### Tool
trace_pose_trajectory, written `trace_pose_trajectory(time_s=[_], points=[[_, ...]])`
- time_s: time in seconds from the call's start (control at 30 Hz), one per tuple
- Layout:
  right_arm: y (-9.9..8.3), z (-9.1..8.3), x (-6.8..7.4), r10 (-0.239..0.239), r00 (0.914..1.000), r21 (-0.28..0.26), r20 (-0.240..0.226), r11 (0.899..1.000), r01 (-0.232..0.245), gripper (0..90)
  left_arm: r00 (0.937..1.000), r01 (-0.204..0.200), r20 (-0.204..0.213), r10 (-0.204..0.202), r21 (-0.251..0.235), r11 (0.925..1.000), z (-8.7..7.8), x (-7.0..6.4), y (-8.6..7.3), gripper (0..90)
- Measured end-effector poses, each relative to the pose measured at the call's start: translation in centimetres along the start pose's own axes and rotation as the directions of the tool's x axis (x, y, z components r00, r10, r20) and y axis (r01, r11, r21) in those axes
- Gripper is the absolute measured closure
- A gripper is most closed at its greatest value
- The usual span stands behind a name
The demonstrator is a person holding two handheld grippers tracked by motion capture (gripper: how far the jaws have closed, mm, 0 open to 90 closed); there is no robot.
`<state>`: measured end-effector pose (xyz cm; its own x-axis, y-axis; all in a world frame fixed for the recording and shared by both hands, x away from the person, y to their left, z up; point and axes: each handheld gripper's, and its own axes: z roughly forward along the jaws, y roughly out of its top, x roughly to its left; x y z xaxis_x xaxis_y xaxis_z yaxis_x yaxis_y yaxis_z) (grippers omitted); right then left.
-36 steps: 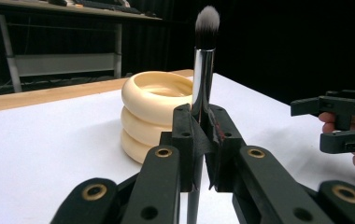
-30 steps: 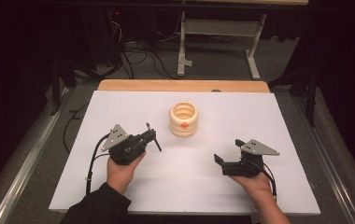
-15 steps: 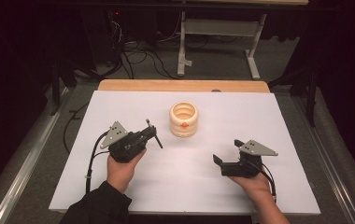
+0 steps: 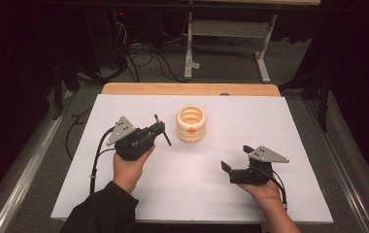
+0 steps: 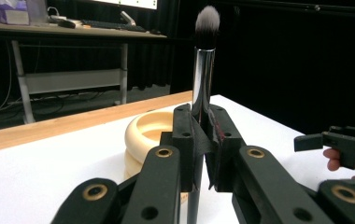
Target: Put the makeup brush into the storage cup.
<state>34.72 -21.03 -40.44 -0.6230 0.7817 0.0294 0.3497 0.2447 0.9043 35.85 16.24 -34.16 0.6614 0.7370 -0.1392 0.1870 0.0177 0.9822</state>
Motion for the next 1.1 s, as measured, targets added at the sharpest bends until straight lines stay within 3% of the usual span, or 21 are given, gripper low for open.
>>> trace_pose_trajectory(time_s=[1.1], points=[[0.0, -0.1, 0.0, 0.0, 1.0, 0.0, -0.005, 1.0, 0.0, 1.3, 0.9999, 0.005, -0.016, -0.005, -0.008, 1.0, 3.9, 0.2, 2.4, 82.8]])
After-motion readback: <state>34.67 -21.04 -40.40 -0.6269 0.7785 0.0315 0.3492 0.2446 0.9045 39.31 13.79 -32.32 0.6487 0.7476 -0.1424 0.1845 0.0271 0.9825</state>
